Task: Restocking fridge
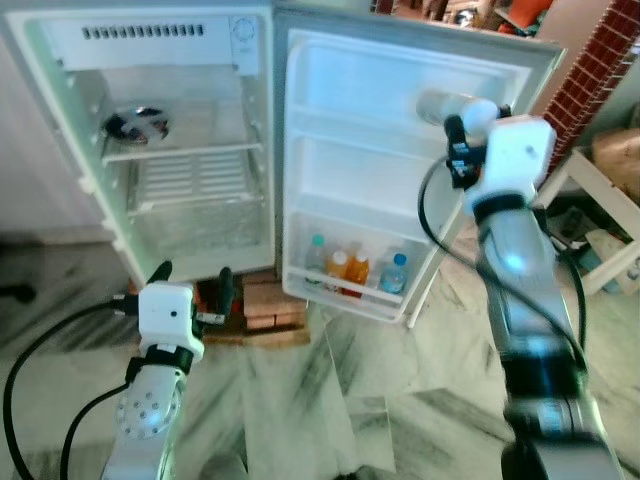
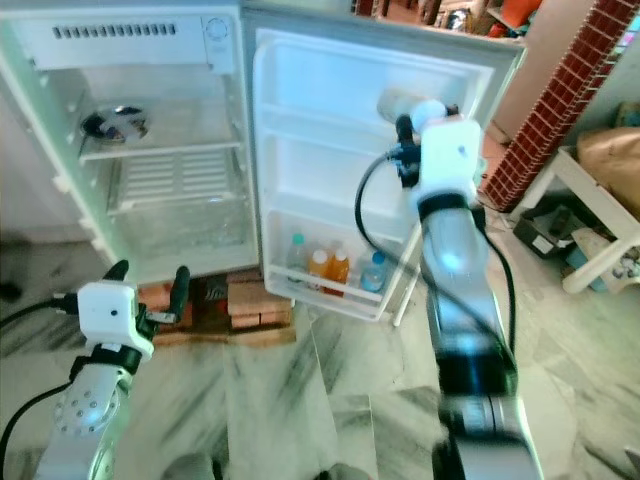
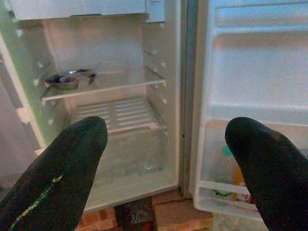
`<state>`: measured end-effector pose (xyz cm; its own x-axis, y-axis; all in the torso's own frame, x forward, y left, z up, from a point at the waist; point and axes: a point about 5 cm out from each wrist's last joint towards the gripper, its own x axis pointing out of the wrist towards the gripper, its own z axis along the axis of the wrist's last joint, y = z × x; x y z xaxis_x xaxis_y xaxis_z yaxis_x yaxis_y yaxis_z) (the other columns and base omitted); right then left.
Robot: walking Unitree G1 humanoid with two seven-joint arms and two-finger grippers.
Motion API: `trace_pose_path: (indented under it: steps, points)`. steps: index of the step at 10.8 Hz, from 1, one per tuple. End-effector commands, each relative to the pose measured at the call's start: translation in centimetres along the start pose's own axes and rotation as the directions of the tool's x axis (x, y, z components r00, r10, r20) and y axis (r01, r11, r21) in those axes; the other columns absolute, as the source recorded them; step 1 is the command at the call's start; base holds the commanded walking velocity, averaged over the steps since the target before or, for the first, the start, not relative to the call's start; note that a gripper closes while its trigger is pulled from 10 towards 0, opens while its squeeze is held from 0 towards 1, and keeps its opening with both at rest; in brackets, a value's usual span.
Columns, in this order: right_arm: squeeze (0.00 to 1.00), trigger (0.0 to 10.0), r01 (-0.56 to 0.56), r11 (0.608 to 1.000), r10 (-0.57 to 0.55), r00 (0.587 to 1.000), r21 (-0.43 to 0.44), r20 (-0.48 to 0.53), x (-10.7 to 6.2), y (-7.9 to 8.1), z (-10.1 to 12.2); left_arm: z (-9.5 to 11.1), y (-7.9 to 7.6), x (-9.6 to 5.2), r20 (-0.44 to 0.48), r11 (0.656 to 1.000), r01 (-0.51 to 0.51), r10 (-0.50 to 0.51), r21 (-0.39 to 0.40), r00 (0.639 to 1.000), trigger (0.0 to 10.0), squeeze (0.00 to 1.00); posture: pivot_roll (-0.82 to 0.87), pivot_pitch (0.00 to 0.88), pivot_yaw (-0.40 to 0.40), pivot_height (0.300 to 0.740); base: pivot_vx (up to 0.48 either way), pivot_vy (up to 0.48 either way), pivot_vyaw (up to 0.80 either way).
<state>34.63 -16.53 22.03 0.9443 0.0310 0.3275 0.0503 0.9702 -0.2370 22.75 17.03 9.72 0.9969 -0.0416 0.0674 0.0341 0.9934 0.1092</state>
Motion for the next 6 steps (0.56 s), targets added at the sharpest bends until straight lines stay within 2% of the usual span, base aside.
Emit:
trace_pose_path:
  steps: [1, 4, 5, 6]
  points:
    - [0.0, 10.0, 0.013, 0.999, -0.013, 1.0, -0.035, 0.012, 2.0, -0.9, 0.6, 0.4, -0.2, -0.4, -0.001, 1.0, 0.001, -0.001, 0.013, 1.0, 10.0, 0.0, 0.18, 0.111, -0.096, 0.74, 0.0, 0.0, 0.0]
    - [0.0, 10.0, 0.0, 0.997, 0.0, 1.0, -0.076, 0.008, 5.4, -1.1, 1.3, 0.3, 0.1, -1.3, -0.02, 1.0, -0.017, 0.017, 0.022, 1.0, 10.0, 0.0, 0.21, 0.139, -0.119, 0.74, 0.0, 0.0, 0.0]
    - [0.0, 10.0, -0.008, 0.997, 0.008, 1.0, -0.08, 0.001, 6.0, -1.0, 1.4, 0.3, 0.0, -1.4, -0.026, 1.0, -0.022, 0.022, 0.023, 0.999, 10.0, 0.0, 0.21, 0.142, -0.122, 0.74, 0.0, 0.0, 0.0]
    - [0.0, 10.0, -0.04, 0.993, 0.035, 0.998, -0.112, -0.047, 6.9, -0.6, 1.3, 0.4, -0.1, -1.7, -0.029, 0.999, -0.027, 0.027, 0.022, 0.999, 10.0, 0.0, 0.22, 0.15, -0.128, 0.74, 0.0, 0.0, 0.0]
